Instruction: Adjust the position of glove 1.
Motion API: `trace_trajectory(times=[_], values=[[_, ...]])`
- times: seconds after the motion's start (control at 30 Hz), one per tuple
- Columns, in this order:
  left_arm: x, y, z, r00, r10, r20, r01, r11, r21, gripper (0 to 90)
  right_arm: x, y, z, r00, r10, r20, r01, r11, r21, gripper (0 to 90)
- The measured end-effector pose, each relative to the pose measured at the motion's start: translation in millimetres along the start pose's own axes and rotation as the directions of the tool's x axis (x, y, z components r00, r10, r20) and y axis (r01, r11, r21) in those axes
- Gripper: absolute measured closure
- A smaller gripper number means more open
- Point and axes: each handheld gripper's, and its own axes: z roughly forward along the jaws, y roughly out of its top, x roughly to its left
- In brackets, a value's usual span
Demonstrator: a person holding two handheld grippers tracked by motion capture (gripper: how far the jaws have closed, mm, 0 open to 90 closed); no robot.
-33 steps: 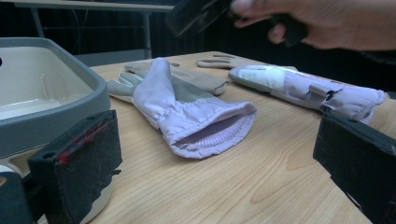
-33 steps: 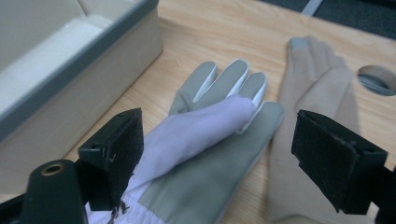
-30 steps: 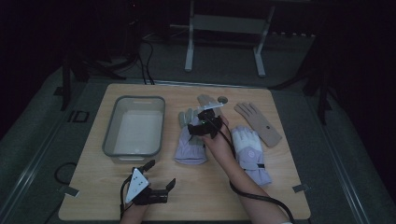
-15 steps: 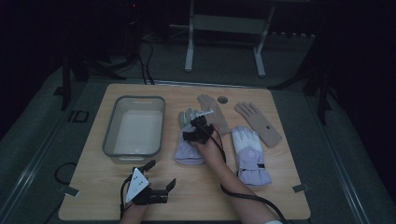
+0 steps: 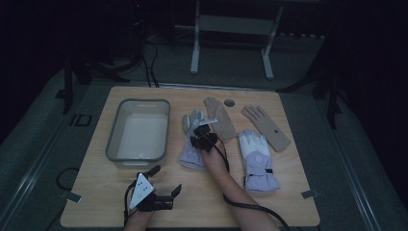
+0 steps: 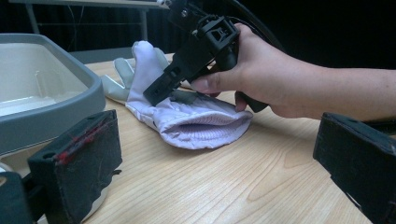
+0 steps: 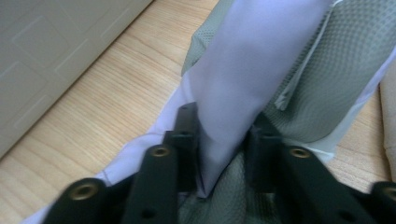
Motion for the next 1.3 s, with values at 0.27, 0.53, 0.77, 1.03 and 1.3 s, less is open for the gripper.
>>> trace_trajectory(times=[0.27,0.53,0.77,1.03,1.3], values=[[0.3,0.7,-0.4,1.0000,-0.008,-0.003,0.008,1.0000,0.001,1.3,-2.6,9.7,-17.8,0.9993,0.023,-0.028,-0.023,1.000,0.015,78.2],[5.4,2.9,-7.8,0.9993,-0.007,-0.036,0.007,0.9999,-0.013,1.3,9.3,12.6,-69.8,0.9980,-0.036,-0.052,0.034,0.998,-0.052,78.3],[6.2,3.1,-8.4,0.9989,-0.006,-0.047,0.005,0.9999,-0.014,1.3,14.5,-0.7,-111.9,0.9961,-0.067,-0.058,0.064,0.996,-0.063,78.5],[7.4,3.0,-8.8,0.9984,-0.010,-0.055,0.010,0.9998,-0.017,1.4,21.5,-27.8,-138.9,0.9959,-0.073,-0.053,0.069,0.994,-0.080,78.4],[6.9,3.2,-8.5,0.9987,-0.010,-0.051,0.009,0.9998,-0.016,1.3,23.6,-55.6,-126.4,0.9979,-0.051,-0.039,0.051,0.999,-0.019,77.9]])
